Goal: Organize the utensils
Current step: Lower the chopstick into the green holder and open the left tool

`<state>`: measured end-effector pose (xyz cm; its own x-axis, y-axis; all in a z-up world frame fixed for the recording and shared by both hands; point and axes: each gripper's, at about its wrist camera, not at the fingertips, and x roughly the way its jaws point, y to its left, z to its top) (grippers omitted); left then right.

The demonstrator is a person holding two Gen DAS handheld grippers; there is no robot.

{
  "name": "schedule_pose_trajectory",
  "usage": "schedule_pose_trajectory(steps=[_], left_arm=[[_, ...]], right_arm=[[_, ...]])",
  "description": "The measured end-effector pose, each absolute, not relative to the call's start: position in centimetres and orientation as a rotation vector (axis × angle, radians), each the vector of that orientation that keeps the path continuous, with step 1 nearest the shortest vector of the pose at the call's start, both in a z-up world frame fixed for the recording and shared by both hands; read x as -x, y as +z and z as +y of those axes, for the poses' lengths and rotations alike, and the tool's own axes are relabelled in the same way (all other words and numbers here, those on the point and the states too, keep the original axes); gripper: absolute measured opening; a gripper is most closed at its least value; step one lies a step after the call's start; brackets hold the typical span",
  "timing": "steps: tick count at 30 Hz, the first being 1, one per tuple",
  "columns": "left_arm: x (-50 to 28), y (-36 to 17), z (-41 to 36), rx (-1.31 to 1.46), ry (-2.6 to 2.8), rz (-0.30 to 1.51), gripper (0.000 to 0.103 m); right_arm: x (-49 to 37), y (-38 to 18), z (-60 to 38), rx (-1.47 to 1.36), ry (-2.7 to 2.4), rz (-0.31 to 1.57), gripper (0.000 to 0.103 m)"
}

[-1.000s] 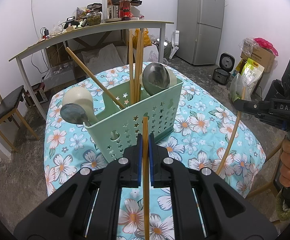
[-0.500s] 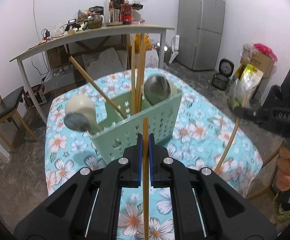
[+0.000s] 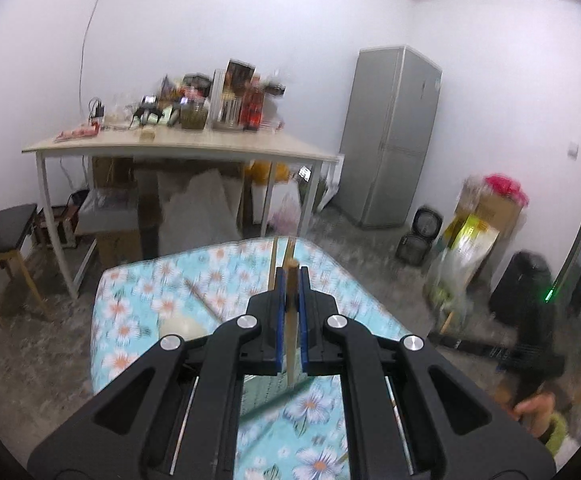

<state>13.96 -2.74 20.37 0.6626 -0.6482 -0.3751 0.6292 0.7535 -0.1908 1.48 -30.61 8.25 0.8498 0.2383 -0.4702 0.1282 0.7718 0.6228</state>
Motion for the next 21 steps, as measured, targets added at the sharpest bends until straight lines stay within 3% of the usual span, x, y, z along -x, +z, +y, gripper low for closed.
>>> schedule_pose_trajectory(steps=[12, 21], left_arm=[[-16.4, 24.9, -2.1, 0.109, -0.686, 0.302, 0.005], [-19.4, 24.1, -3.5, 0.138, -0.663, 0.308, 0.005]], right_arm=[[-1.6, 7.9, -30.6, -0.702, 0.055, 0.574, 0.007], [-1.8, 7.4, -30.9, -0.712, 0.048, 0.584, 0.007]])
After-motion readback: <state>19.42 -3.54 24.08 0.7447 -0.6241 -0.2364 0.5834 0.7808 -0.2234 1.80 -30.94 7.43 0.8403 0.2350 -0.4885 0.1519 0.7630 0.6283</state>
